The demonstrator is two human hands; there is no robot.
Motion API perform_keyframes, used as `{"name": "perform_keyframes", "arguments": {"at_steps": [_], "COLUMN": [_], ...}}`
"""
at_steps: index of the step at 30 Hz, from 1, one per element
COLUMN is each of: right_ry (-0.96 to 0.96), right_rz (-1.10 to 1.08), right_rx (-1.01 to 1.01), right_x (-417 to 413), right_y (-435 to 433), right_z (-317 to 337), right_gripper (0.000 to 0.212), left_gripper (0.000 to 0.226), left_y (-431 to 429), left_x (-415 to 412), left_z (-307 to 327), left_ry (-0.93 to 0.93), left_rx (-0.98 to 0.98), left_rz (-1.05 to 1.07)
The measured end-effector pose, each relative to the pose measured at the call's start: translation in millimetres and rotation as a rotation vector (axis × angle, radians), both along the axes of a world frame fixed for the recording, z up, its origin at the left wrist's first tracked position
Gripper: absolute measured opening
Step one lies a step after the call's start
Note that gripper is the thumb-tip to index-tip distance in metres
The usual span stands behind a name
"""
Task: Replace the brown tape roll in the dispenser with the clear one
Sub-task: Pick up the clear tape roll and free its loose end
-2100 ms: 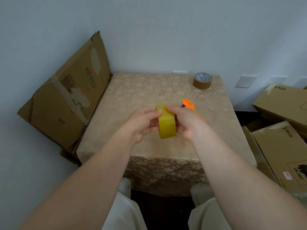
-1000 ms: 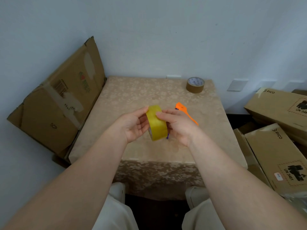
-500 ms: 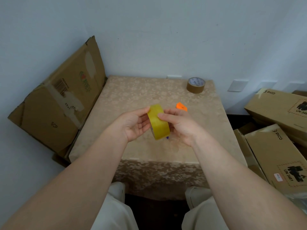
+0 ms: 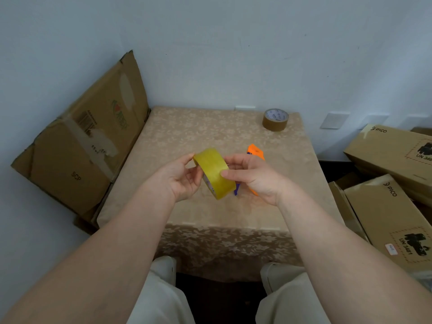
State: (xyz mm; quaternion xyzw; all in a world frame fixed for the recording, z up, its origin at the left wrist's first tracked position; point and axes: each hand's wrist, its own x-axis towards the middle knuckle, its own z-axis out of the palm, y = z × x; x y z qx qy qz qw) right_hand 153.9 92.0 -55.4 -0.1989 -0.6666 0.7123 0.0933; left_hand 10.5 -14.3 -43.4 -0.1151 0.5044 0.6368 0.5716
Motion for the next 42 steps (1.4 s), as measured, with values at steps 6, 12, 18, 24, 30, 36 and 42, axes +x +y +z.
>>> {"name": "perform_keyframes", "arguments": {"at_steps": [6,12,18,24,30,36,42], "right_ry": [-0.039,-0.041,0.019,0.068,0.034,-0.187,-0.296], "right_rz": [-0.153,-0.189,-0.077,0.069,-0.023,-0.32,-0.344], "right_rx": [-0.037,-0.123,-0.199,-0.273,-0.23,-0.055,-0.392], "right_x": [-5,-5,1,8,4,-7,-13], "right_y": [-3,-4,6,18,15,8,4], "right_z": [0,12,18,20,18,22,30], "right_gripper": [0.009,0.026,0.039,0.044,0.042,0.031,0.05], "left_gripper": [0.041,0.033,0.05,0.064,0.057,0.06,0.021], "left_y": [-3,-3,-6,-9,-6,0,-1], "left_x": [3,6,4,2,2,13,21], "left_z": [3,3,-5,-8,-6,-1,-2], "left_ry": [0.583,0.76,0.685,0.543,0.676,0.733,0.829], "left_rx": [-0.112,0.136,0.171,0.231,0.248,0.246,0.339], "left_rz": [-0.312,-0.474,-0.446,-0.408,-0.423,-0.207,-0.276]}}
